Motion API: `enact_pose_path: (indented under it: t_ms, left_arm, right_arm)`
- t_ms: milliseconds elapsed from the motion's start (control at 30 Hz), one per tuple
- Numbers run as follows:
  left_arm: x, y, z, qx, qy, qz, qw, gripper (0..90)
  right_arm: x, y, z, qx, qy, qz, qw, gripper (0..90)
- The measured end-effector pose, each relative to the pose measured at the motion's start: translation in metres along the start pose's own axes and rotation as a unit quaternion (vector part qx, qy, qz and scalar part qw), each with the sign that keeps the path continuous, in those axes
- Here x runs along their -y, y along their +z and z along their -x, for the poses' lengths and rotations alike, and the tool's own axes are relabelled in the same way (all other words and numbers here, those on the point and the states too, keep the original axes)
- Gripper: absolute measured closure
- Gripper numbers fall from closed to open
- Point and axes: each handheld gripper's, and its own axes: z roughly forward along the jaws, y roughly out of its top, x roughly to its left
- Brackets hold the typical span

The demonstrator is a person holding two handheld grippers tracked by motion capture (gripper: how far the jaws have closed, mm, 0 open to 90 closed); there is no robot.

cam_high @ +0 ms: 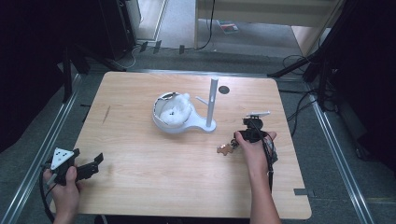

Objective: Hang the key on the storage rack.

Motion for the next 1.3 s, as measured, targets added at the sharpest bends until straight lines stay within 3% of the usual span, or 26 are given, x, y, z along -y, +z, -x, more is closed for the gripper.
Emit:
enact_pose_path:
  t_ms: [867, 1300]
  left_arm:
    - [0.000, 0.000, 0.000, 0.000, 0.000, 0.000, 1.0000, 7.0]
    - [0.000, 0.000, 0.000, 0.000, 0.000, 0.000, 1.0000, 7.0]
  right_arm:
    - [-0.010, -0.001, 0.040, 0.036, 0.054, 0.014, 0.9978, 52.5]
    - [-0.014, 0.011, 0.045, 0.034, 0.071, -0.001, 0.9969, 63.9]
